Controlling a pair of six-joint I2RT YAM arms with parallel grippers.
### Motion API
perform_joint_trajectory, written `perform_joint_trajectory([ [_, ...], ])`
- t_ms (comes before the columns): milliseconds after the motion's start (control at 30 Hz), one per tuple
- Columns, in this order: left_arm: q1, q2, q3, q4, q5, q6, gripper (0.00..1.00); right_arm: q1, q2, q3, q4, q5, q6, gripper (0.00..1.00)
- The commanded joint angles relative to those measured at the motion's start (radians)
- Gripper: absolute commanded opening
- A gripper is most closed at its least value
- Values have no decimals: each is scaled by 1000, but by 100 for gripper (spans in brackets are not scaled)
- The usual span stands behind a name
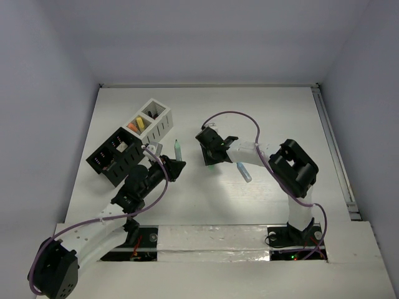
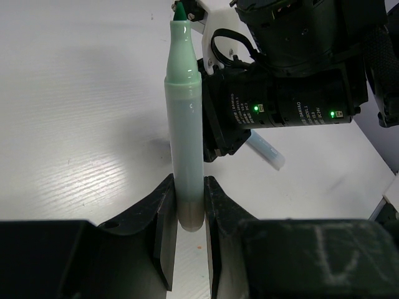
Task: Sort the stationery into containers
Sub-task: Close the pen cap on the pen.
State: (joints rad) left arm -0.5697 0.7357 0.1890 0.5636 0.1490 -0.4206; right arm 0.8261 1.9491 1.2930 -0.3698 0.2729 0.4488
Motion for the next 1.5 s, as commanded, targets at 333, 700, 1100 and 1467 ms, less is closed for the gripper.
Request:
perform_joint_trajectory([
  [333,2,-12,0,38,4,2,0,13,-10,-27,-20,-52,27,20],
  [700,2,13,-2,58,20,-3,0,13,-251,-144,167,28,19,4],
  [1100,-18,103,6,153,146,17,0,13,-481,-172,388,-17,25,0],
  [1467,-81,188,26,188,156,40,0,13,-443,-127,562,-83,64,0],
])
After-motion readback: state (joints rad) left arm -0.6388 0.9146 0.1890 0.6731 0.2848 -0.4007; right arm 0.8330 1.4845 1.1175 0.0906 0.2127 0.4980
